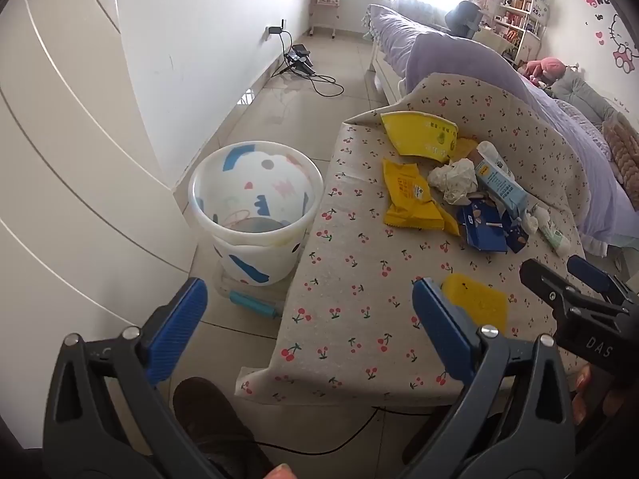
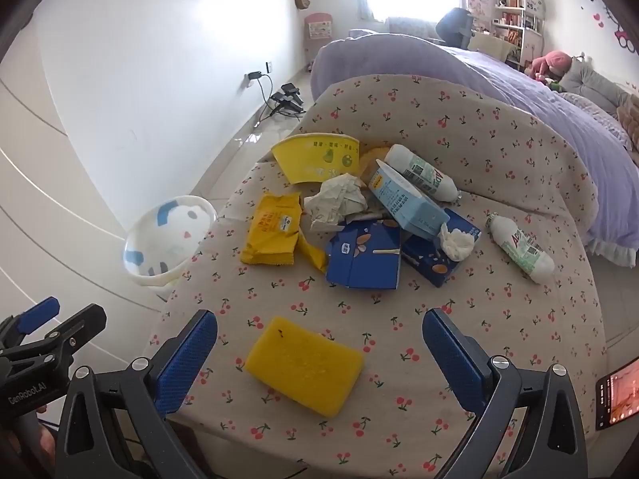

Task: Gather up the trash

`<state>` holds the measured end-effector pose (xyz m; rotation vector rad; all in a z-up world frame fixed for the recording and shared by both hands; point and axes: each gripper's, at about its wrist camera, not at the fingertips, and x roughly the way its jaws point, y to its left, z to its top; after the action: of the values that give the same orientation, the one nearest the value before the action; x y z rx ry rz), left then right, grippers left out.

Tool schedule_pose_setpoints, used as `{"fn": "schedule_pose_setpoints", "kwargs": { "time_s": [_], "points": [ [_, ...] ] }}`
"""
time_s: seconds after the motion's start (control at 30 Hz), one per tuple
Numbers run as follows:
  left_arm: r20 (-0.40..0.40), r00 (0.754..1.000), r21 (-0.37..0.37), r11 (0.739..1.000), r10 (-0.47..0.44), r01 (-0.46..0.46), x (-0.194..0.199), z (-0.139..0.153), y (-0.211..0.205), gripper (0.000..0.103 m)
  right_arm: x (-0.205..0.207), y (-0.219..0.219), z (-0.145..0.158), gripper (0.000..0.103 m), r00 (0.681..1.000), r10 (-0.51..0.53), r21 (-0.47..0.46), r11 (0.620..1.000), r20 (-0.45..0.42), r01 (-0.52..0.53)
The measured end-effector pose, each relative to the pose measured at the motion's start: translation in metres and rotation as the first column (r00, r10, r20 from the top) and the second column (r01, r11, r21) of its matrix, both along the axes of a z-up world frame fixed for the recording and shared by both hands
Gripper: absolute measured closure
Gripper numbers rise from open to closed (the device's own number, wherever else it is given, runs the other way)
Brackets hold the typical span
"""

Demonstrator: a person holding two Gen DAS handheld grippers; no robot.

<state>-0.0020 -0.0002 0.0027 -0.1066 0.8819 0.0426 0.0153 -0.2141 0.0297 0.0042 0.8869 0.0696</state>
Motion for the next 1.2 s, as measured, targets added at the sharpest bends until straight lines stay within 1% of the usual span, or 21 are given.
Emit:
{"fn": "schedule_pose_setpoints", "kwargs": {
  "time_s": [0.17,1.2],
  "points": [
    [0.002,1.0,0.0,1.0,0.001,-0.001,-0.0004,0.0,-0.0006,0.001,0.0001,0.0,-0.0013,0.0,1.0,0.002,0.008,1.0,-0.012,-0.002],
    [0.007,1.0,-0.004,1.0,0.002,-0.002,0.0003,0.0017,-0.0002,0.001,-0.0006,0.0023,-0.0038,0.0,1.0,0.006,0.015,1.0,-0.013,-0.006]
  ]
}}
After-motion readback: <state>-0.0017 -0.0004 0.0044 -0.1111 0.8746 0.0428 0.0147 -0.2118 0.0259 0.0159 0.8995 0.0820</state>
